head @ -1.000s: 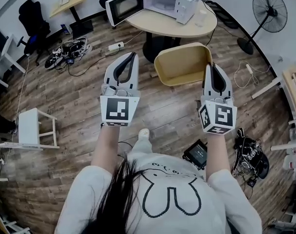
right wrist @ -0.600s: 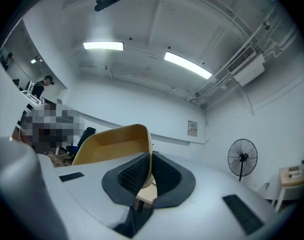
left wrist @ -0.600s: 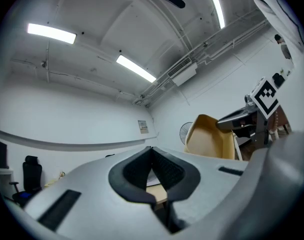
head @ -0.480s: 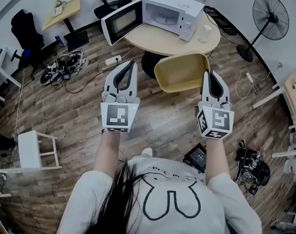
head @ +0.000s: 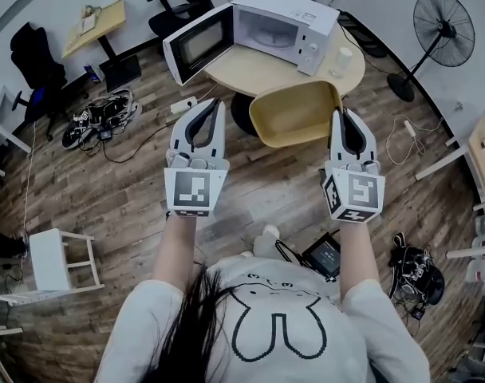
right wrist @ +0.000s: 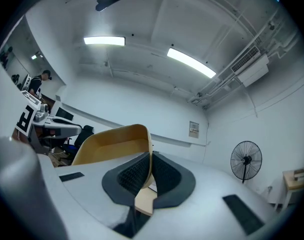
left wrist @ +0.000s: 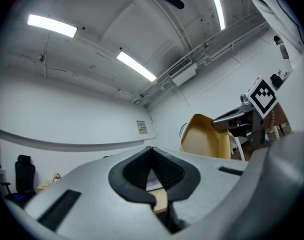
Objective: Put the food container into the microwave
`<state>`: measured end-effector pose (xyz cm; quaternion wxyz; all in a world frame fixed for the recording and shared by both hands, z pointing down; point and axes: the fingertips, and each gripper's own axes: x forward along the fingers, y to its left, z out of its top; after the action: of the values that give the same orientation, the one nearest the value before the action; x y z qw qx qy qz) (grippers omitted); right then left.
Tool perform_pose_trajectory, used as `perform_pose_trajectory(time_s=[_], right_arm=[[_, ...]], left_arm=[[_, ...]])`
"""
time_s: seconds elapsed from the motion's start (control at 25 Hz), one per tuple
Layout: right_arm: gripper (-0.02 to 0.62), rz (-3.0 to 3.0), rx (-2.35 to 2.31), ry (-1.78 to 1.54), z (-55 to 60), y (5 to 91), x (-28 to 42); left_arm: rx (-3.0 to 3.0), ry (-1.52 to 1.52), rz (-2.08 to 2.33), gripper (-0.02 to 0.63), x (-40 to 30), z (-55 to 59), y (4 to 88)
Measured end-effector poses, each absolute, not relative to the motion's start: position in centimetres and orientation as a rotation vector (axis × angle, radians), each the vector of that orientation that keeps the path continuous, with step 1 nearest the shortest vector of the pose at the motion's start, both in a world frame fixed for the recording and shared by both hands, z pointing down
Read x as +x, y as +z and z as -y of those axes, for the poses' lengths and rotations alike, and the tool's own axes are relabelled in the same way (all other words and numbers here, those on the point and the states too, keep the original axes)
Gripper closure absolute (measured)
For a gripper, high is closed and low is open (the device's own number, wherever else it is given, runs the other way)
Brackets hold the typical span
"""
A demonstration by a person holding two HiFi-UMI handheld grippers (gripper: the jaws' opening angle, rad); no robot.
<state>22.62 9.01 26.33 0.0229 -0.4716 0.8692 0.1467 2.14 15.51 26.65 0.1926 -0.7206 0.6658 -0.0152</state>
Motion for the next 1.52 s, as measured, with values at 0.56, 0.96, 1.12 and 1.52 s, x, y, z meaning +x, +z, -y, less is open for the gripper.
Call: perform_pose_trajectory(time_s=[0.56,0.96,1.12,1.52], right_arm=[[0.558,-2.713,-1.447,0.391,-2.8,27.5,18.6],[0.558,-2.734,-1.456,0.333,6.7,29.0,15.7],[0.558,-2.741,-1.461,0.304,11.6,29.5,14.3],[0.558,-2.745,-1.48,0.243,22.5,29.6,11.4]], left_arm=[[-1.996,-0.046,-1.897,0.598,-2.0,-9.9,26.6],[-2.037,-0.051,-1.915,0.598,-5.2,-0.5,27.5],[-2.049,-0.075,-1.909,0.598,-6.4,4.4,27.7],[-2.083,-0.078,-1.906,0.598,-9.4,15.5,27.4]])
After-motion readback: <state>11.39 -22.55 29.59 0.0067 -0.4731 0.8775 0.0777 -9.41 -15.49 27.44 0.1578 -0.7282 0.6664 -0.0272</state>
